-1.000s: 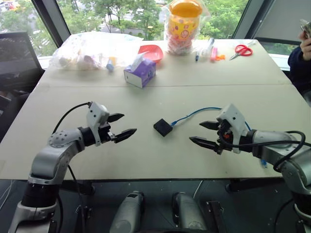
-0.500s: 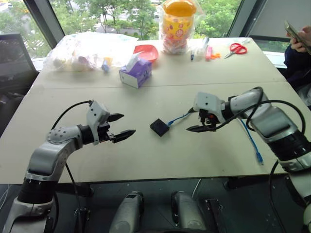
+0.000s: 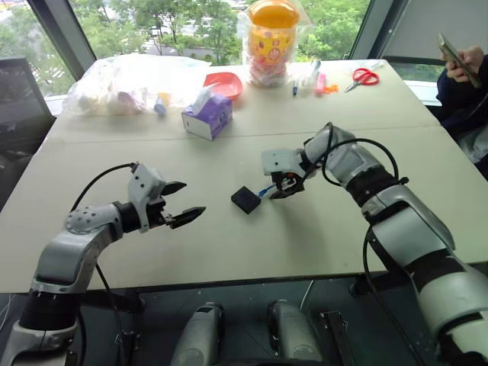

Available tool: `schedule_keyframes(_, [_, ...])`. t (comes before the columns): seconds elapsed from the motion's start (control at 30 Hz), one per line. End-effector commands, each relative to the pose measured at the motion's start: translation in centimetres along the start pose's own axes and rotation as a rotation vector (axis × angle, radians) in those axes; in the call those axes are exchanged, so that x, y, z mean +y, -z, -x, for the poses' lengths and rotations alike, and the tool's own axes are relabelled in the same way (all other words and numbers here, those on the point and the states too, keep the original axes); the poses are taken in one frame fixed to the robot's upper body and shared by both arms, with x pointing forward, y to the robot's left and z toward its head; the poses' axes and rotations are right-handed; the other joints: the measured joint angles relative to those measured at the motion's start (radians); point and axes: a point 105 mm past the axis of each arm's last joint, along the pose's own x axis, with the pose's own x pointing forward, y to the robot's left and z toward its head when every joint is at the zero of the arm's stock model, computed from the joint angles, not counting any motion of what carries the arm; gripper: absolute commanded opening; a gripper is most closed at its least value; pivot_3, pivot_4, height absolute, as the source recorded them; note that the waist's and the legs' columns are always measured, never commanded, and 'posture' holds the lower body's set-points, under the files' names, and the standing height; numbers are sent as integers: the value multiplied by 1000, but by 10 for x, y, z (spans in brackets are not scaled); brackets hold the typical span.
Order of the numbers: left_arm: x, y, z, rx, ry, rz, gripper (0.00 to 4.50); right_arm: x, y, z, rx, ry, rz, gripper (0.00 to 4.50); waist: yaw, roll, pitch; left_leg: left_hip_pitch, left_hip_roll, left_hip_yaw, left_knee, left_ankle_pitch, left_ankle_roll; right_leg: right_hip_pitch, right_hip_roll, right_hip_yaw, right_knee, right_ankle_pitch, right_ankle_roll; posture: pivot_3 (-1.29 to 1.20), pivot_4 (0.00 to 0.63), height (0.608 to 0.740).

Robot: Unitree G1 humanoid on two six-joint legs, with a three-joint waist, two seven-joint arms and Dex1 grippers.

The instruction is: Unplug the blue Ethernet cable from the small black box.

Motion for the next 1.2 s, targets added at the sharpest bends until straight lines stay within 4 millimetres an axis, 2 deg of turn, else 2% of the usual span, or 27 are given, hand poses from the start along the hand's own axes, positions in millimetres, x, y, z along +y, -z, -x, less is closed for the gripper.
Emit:
schedule_keyframes(0.03, [2, -13, 7, -33, -27, -58, 4497, 8, -6, -10, -12, -85, -26, 3550, -4, 0, 0, 1, 0, 0, 0, 0, 0, 1, 0, 0, 0, 0, 0, 0, 150, 740])
schedule_keyframes(0.1, [3, -13, 8, -32, -29, -58, 4500, 12, -5, -14, 7, -125, -33, 2917, -13, 0, 0, 3, 0, 0, -1, 0, 0, 1, 0, 0, 2, 0, 0, 0, 150, 740])
schedule_keyframes(0.2, [5, -13, 11, -30, -38, -51, 4500, 16, -4, -17, 37, -159, -18, 1456, -21, 0, 0, 4, 0, 0, -1, 0, 0, 1, 1, 0, 5, 0, 0, 0, 150, 740])
schedule_keyframes(0.27, [8, -13, 15, -28, -50, -35, 4500, 19, -14, -19, -3, -181, -24, 285, -24, 0, 0, 6, 0, 1, -1, 0, 0, 1, 1, 1, 9, -1, 0, 0, 150, 740])
schedule_keyframes(0.3, [10, -13, 16, -27, -51, -27, 4500, 19, -19, -20, -19, -181, -11, 48, -23, 0, 0, 6, 0, 1, 0, 0, 0, 1, 1, 1, 10, -1, 0, 0, 150, 740])
schedule_keyframes(0.4, [10, -16, 14, -34, -29, 3, 4500, 21, -21, -15, -29, -150, 55, 48, -21, 0, 0, 7, 1, -1, 0, 0, 0, 1, 3, 1, 13, -3, -4, 0, 150, 740])
schedule_keyframes(0.5, [9, -22, 11, -51, 3, 51, 4500, 18, -28, -7, -79, -20, 152, 48, -18, 0, 0, 7, 2, 0, 0, 0, 0, 0, 2, 1, 13, -3, -4, 0, 150, 740])
schedule_keyframes(0.63, [5, -36, -4, -77, 97, 118, 4500, 13, -38, 22, -194, 373, 326, 48, -7, -2, 1, 4, 1, -1, 0, 0, 0, -1, 1, 0, 12, -3, -3, 0, 150, 740])
schedule_keyframes(0.73, [3, -45, -11, -90, 155, 162, 4500, 12, -30, 41, -121, 639, 473, 48, -1, -2, 1, 4, 0, 1, 1, 0, -1, -2, 0, 1, 12, -4, -2, 0, 150, 740])
schedule_keyframes(0.8, [3, -51, -16, -97, 201, 198, 4500, 21, -34, 51, -137, 778, 517, 48, 7, -3, 1, 4, -1, 3, 1, 0, -1, -2, 0, 3, 11, -4, -2, 0, 150, 740])
schedule_keyframes(1.0, [-6, -62, -25, -87, 328, 237, 4500, 39, -57, 69, -198, 981, 551, 48, 8, -6, 3, 4, 1, 3, 1, 0, -1, -2, 1, 3, 11, -4, -2, 0, 150, 740])
schedule_keyframes(1.07, [-6, -67, -28, -96, 347, 242, 4500, 46, -61, 69, -202, 975, 563, 48, 9, -7, 3, 4, 1, 3, 1, 0, -1, -2, 1, 3, 11, -4, -2, 0, 150, 740])
schedule_keyframes(1.2, [-11, -71, -30, -94, 400, 251, 4500, 47, -61, 69, -191, 974, 570, 48, 10, -8, 4, 4, 1, 3, 2, 0, -1, -1, 0, 3, 11, -6, 0, 0, 150, 740])
